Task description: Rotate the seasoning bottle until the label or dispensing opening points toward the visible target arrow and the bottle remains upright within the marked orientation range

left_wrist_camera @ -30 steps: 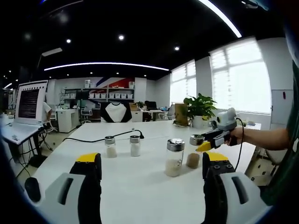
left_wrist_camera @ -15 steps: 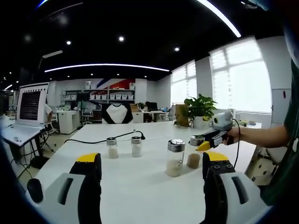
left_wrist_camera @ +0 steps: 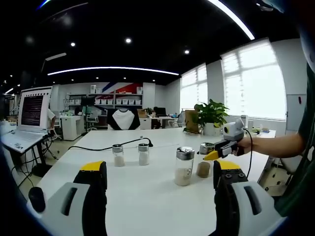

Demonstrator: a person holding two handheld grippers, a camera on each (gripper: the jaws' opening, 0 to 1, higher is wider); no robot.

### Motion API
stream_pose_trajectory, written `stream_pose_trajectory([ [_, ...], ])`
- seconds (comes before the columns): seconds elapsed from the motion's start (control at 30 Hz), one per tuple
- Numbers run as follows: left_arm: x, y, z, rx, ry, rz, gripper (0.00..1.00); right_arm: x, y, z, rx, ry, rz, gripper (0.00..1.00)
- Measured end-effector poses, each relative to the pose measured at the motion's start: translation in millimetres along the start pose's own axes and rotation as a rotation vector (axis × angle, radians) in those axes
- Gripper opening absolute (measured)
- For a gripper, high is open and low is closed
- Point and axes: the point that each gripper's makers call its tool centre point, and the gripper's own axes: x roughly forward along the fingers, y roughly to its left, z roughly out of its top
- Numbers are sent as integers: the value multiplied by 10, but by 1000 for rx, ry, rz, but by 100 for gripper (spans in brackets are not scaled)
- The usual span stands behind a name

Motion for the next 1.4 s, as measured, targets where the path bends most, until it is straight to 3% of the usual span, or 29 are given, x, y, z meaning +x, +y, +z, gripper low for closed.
stream_pose_trajectory([
  [0.83, 24, 3, -11, -4, 7, -1, 94, -1, -15, -22, -37, 30, -51, 42],
  [1.4, 28, -14, -16, -9, 8, 0, 94, -16, -64, -34, -25, 21, -198, 41],
])
